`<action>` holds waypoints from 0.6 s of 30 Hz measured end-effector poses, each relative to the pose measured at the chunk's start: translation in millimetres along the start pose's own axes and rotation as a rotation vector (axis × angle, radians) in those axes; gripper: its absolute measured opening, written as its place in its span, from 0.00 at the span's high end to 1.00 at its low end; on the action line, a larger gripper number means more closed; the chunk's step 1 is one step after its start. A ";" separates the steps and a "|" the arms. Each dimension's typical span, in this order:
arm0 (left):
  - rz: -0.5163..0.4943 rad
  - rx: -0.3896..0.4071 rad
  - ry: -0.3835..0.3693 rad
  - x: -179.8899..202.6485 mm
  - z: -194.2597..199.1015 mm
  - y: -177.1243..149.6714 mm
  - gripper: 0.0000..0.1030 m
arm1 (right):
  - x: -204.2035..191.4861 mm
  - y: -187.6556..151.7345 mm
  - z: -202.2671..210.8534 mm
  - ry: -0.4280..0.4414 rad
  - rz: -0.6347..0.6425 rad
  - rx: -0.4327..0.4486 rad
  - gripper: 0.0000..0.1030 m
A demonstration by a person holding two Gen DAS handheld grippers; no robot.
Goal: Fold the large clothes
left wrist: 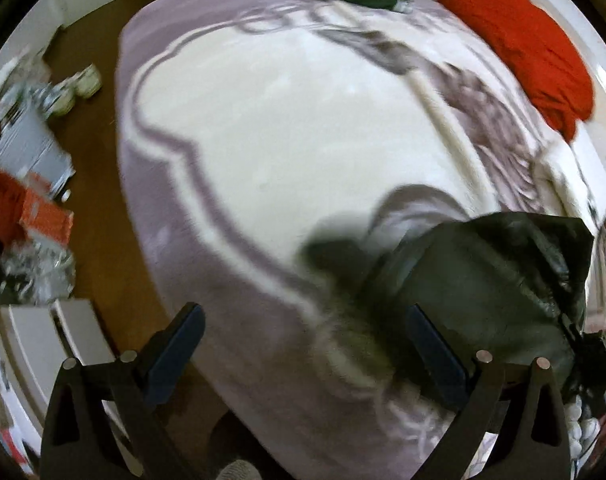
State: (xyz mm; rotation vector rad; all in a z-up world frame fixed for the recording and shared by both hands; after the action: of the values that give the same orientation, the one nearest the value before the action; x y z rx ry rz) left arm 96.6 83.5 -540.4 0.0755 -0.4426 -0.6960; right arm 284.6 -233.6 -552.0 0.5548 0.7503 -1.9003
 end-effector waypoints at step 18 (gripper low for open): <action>0.141 -0.145 -0.399 121.8 -120.9 -29.5 0.33 | -50.7 55.3 60.2 -0.415 0.526 -0.077 0.24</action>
State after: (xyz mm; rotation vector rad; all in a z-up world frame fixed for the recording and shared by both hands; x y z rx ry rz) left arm 212.1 -26.0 -611.0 -0.2339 -0.7697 -0.6015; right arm 352.5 -262.6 -490.4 0.2584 0.3567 -1.4208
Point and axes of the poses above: each gripper's, at about its wrist camera, not at the fingertips, and z roughly against the way its jaws point, x to its right, y to its top, the point moved 7 cm from there along -z, roughly the way its jaws point, and after that the axes turned 10 degrees about -y, right-handed, at the moved point
